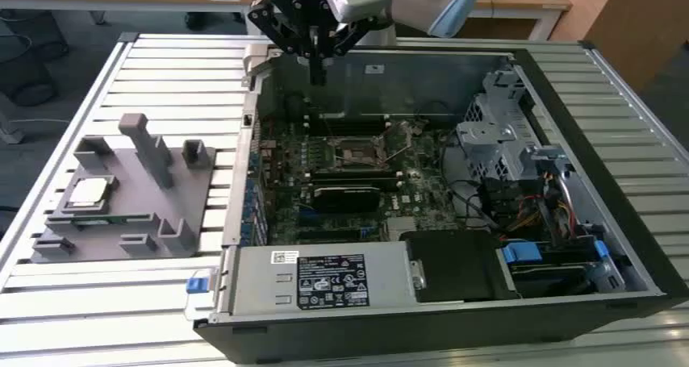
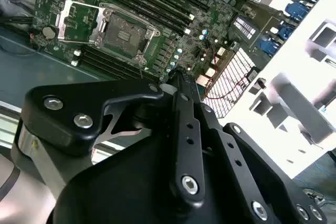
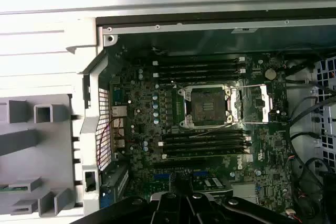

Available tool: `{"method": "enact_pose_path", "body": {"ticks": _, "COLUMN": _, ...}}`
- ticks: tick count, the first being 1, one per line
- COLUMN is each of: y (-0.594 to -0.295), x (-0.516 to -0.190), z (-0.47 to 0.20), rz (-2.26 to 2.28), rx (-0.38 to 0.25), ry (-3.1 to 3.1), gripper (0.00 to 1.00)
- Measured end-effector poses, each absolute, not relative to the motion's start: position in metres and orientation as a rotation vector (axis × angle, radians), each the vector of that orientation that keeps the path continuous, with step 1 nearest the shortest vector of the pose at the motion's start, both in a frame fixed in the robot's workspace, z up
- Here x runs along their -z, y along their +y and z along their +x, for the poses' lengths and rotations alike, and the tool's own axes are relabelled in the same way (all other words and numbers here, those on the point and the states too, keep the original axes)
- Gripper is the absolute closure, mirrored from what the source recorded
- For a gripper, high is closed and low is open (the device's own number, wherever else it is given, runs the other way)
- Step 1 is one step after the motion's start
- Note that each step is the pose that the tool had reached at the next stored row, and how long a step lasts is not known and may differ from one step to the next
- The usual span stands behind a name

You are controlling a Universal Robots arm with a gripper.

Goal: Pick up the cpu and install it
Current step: 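Reach for the cpu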

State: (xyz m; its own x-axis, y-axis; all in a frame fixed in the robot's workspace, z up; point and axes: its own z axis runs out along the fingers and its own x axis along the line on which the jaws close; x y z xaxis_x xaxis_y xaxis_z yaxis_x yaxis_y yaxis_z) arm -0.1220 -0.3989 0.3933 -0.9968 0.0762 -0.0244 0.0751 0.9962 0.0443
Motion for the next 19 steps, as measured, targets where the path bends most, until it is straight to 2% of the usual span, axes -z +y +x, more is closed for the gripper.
{"method": "enact_pose_path", "body": {"ticks": 19, "y": -0.399, "x": -0.393, "z": -0.132, "rz": 0.118, "rx": -0.068, "ry": 3.112, "gripper": 0.89}}
